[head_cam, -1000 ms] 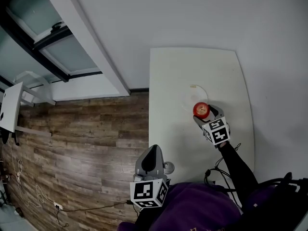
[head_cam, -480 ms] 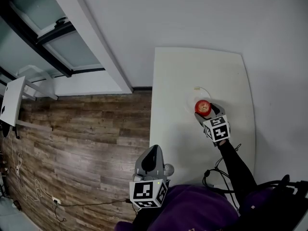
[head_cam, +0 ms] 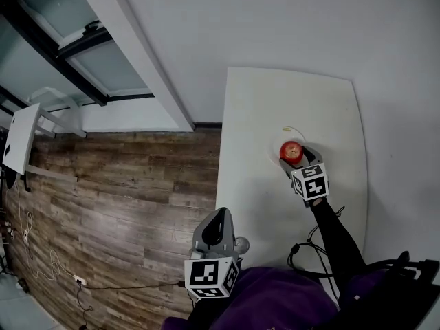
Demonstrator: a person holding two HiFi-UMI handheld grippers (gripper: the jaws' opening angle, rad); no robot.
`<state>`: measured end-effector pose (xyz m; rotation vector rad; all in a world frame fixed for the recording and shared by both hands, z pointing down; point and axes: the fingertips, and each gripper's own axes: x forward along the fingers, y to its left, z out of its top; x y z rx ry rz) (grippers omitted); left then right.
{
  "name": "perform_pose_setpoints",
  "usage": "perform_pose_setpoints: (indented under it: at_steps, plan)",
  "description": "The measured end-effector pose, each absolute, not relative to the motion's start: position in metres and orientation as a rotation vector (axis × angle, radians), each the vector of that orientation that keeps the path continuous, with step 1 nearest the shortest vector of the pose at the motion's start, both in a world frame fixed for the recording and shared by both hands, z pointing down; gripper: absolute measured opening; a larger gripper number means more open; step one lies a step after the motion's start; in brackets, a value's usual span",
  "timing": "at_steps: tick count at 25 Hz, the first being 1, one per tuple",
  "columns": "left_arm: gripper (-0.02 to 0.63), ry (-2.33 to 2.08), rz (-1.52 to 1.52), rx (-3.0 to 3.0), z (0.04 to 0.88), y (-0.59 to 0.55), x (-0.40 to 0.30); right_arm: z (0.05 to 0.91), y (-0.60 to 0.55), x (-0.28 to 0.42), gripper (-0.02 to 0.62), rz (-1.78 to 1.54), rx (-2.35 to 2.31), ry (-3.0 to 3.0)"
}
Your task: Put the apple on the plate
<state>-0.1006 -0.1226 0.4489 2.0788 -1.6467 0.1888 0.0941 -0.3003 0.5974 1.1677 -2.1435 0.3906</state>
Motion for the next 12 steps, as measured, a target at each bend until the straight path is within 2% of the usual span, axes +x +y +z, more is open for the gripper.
perform_pose_setpoints:
  at_steps: [12]
  plan:
    - [0.007, -1.642, 0.197, 2.076, 0.4524, -0.1264, -0.0982, 0.5977, -0.3109, 0.0896, 0.364, 0.383, 1.162, -2.155]
